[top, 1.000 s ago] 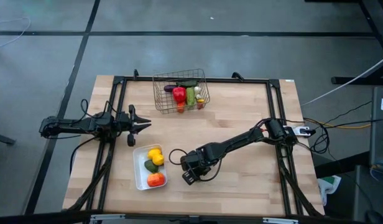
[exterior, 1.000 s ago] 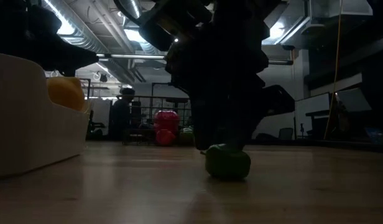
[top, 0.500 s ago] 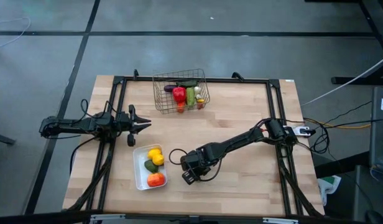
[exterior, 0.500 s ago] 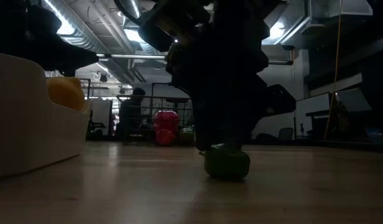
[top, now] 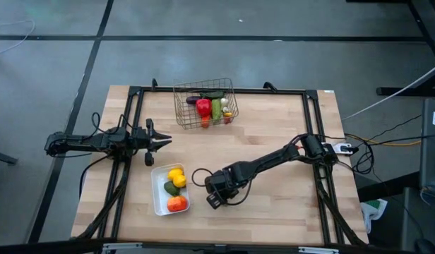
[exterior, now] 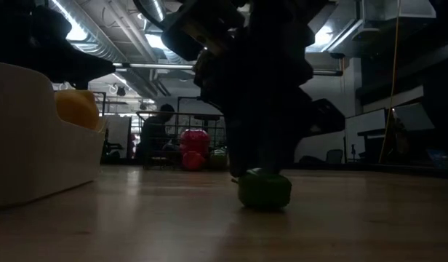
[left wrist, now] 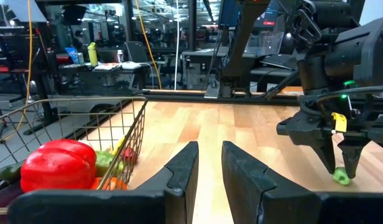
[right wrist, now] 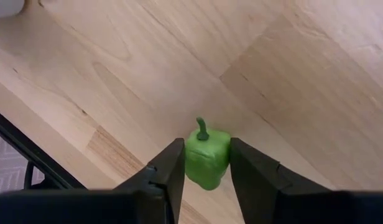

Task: Sort produce into baskets
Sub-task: Put the green bell pepper into the gold wire basket

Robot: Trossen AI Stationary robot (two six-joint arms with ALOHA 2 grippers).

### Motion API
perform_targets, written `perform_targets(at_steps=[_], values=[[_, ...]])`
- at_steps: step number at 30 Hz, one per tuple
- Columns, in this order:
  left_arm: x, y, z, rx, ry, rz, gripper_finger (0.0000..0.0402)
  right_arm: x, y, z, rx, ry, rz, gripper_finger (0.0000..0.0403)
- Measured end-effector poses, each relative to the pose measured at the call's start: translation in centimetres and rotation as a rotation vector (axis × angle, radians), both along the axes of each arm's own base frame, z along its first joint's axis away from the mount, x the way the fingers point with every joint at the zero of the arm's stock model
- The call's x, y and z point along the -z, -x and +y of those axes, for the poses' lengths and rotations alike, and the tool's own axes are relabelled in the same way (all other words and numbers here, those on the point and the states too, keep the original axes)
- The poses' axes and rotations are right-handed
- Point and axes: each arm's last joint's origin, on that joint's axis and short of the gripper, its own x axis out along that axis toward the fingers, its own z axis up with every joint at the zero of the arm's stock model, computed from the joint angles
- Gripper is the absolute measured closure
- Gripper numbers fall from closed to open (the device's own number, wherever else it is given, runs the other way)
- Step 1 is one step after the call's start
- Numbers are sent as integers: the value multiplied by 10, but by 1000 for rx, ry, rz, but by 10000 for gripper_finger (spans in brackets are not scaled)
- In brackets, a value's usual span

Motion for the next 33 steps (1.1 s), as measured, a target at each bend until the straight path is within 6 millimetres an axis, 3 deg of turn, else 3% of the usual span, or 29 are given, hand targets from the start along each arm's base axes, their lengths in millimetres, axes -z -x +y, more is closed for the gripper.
perform_targets(at_steps=[11, 22, 28, 33], values=[[0, 0, 0, 0, 0, 0, 334, -3, -8, -18, -18, -1, -52, 281], [0, 0, 0, 0, 5, 0, 334, -10, -30, -67, -41, 3, -225, 281], [0, 0, 0, 0, 5, 0, 334, -37, -48, -105, -99, 32, -379, 281], [0, 0, 0, 0, 6, 0, 334, -82, -63, -136, -173, 74, -562, 281]])
